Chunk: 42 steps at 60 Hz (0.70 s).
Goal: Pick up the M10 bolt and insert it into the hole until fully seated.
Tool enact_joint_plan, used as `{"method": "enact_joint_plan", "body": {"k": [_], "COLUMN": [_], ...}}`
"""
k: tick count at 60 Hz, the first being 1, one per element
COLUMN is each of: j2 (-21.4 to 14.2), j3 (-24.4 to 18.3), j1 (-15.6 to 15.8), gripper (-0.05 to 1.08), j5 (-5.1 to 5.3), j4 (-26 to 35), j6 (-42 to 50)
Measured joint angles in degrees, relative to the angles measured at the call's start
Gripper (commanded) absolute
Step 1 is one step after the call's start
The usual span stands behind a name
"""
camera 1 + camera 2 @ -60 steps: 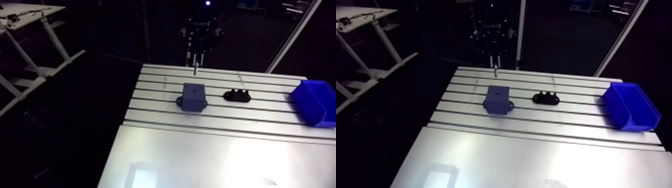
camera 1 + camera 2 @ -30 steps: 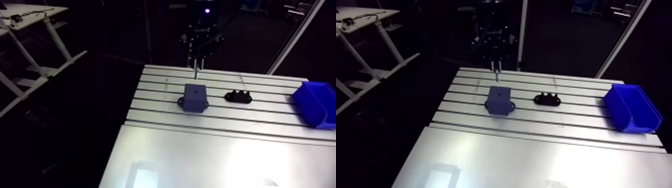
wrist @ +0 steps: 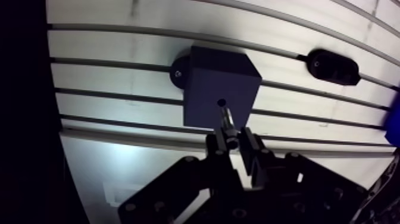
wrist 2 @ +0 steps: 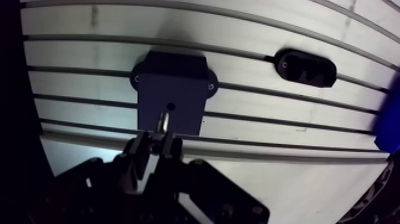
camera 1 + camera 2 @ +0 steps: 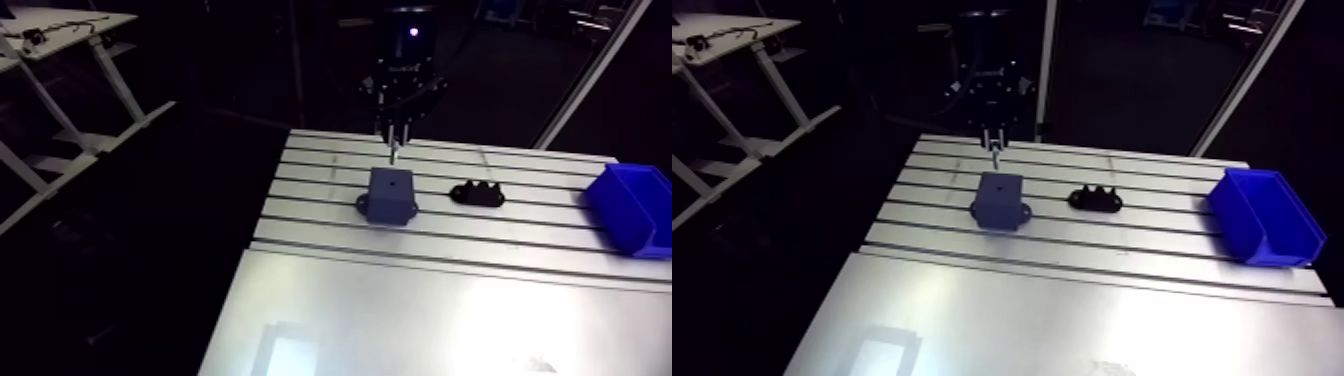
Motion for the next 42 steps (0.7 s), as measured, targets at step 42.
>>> {"method": "enact_joint_plan", "body": {"k": [42], "j2": [0.03], "j3": [1.67], "j1": [0.00], "gripper": [1.08], "j5": [-0.11], "j4": [-2.38], "j6": [0.01]}}
